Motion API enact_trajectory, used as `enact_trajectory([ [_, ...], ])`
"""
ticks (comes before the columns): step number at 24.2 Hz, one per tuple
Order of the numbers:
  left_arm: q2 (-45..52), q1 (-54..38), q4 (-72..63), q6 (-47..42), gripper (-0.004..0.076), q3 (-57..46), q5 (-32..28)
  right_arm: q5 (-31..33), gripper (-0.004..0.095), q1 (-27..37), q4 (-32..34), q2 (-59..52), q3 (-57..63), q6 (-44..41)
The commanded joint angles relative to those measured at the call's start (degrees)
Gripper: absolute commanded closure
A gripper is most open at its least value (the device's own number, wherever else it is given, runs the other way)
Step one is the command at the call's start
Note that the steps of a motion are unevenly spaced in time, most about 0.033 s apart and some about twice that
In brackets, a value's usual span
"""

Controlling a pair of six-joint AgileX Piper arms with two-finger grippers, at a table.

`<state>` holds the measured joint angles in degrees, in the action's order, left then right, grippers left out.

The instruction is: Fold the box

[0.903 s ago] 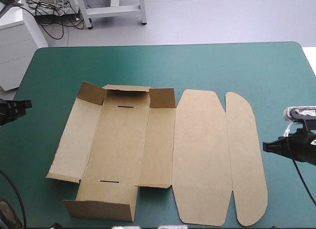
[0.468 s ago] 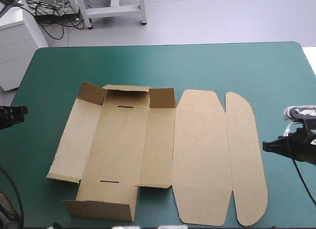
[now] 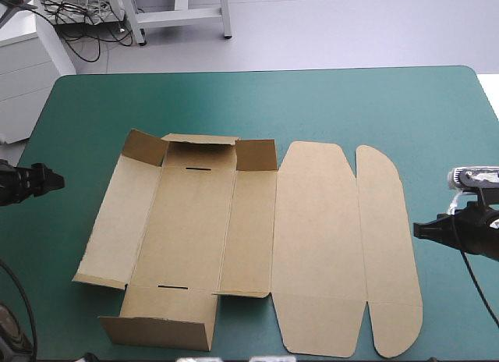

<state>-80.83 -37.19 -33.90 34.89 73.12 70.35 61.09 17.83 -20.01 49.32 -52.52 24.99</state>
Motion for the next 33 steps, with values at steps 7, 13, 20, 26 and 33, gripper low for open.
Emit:
enact_trajectory([
  [7, 0.43, 4.8, 1.34, 1.99, 0.0133, -3.95, 0.05, -2.2, 0.0928, 0.41, -1.83, -0.5, -1.44, 0.9],
  [13, -1.37, 4.89, -1.77, 8.22, 0.0133, -12.05, -1.04, -2.2, 0.0928, 0.41, -2.08, -0.5, -1.44, 0.9],
  [20, -3.63, 11.34, -3.96, 14.0, 0.0133, -19.96, -2.56, -2.2, 0.0928, 0.41, -2.44, -0.5, -1.44, 0.9],
  [26, -3.75, 14.56, -4.89, 13.44, 0.0134, -20.06, -1.93, -2.2, 0.0928, 0.41, -2.44, -0.5, -1.44, 0.9],
  [33, -3.75, 14.56, -5.54, 13.55, 0.0187, -20.08, -1.54, -2.2, 0.0928, 0.41, -2.44, -0.5, -1.44, 0.9],
])
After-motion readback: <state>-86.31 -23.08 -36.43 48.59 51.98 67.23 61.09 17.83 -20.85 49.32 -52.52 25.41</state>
